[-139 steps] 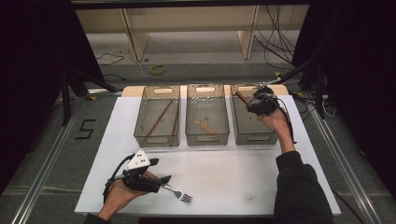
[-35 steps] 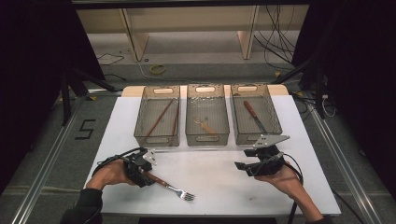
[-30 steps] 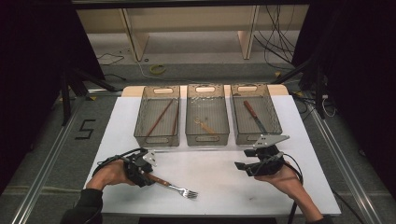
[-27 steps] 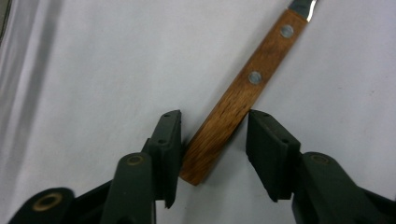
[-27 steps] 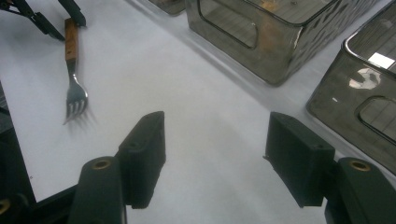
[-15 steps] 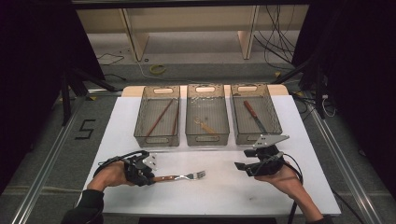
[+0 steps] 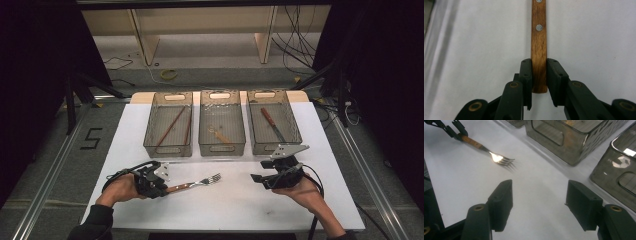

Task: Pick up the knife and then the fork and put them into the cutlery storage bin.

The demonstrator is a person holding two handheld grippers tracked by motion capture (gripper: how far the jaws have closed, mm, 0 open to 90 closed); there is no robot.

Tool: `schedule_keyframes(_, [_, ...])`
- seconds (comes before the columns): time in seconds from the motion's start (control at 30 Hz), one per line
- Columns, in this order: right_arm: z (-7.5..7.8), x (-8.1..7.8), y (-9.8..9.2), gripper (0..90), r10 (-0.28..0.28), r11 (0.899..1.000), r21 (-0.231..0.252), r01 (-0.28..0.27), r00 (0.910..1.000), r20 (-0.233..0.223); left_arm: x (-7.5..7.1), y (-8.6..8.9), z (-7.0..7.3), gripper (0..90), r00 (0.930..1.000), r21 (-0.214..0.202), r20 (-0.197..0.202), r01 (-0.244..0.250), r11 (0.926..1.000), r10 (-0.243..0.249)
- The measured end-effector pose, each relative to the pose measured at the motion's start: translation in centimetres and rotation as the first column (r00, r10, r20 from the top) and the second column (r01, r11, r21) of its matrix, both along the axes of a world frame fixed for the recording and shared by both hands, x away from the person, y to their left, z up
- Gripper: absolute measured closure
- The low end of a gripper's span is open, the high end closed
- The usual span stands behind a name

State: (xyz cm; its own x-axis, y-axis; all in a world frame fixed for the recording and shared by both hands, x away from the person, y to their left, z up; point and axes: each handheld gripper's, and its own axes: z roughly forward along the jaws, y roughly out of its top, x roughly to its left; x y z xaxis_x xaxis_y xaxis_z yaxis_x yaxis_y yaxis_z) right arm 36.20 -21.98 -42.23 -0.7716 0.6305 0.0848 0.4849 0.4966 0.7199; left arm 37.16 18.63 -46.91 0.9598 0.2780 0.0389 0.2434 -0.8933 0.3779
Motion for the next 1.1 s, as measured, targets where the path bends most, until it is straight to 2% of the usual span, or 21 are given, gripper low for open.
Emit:
schedule_keyframes(0.13, [0.0, 0.0, 0.1, 38.9, 0.008, 1.0, 0.0, -0.008, 1.0, 0.005, -0.1, -0.2, 0.3, 74.5, 0.9999, -0.009, -0.005, -0.012, 0.9999, 0.011])
schedule_keyframes(0.33, [0.2, -0.2, 0.9, 39.1, 0.026, 1.0, 0.001, -0.026, 0.9996, 0.012, -0.4, -1.5, 0.9, 74.5, 0.999, -0.013, 0.012, -0.043, 0.999, 0.044])
schedule_keyframes(0.47, [0.3, -0.3, 1.6, 39.1, 0.043, 0.999, 0.0, -0.043, 0.999, 0.014, -0.9, -2.5, 1.7, 74.5, 0.9993, -0.017, 0.024, -0.028, 0.9995, 0.028])
schedule_keyframes(0.5, [0.4, -0.3, 1.8, 39.1, 0.046, 0.999, 0.001, -0.046, 0.9988, 0.017, -1.1, -2.8, 1.8, 74.5, 0.9987, -0.028, 0.031, -0.041, 0.9988, 0.041])
schedule_keyframes(0.67, [0.6, -0.5, 3.2, 38.9, 0.092, 0.996, 0.006, -0.093, 0.9953, 0.03, -1.8, -4.1, 2.7, 74.5, 0.999, -0.04, 0.044, -0.002, 0.9992, 0.004])
schedule_keyframes(0.73, [0.6, -0.6, 4.1, 38.9, 0.123, 0.992, 0.007, -0.124, 0.9913, 0.047, -2.0, -4.7, 3.0, 74.6, 0.9983, -0.041, 0.055, 0.021, 0.9989, -0.019])
schedule_keyframes(0.77, [0.6, -0.7, 4.6, 38.7, 0.138, 0.99, 0.005, -0.139, 0.9891, 0.051, -2.1, -4.9, 3.1, 74.5, 0.9988, -0.043, 0.046, 0.02, 0.9989, -0.018])
schedule_keyframes(0.87, [0.7, -1.0, 6.1, 38.2, 0.196, 0.981, -0.015, -0.195, 0.9789, 0.059, -2.4, -5.7, 3.3, 74.5, 0.9975, -0.043, 0.053, 0.049, 0.9979, -0.047])
schedule_keyframes(0.97, [0.5, -1.1, 7.8, 37.7, 0.248, 0.969, -0.035, -0.246, 0.9665, 0.066, -2.7, -6.4, 3.4, 74.5, 0.9955, -0.035, 0.055, 0.08, 0.9962, -0.078])
schedule_keyframes(1.03, [0.0, -1.2, 8.9, 37.5, 0.279, 0.959, -0.061, -0.276, 0.9581, 0.063, -2.9, -7.0, 3.5, 74.4, 0.9948, -0.048, 0.052, 0.09, 0.9948, -0.087])
schedule_keyframes(1.1, [-0.5, -1.2, 9.8, 37.3, 0.322, 0.944, -0.089, -0.317, 0.9452, 0.054, -3.0, -7.4, 3.6, 74.5, 0.992, -0.029, 0.062, 0.112, 0.9933, -0.11])
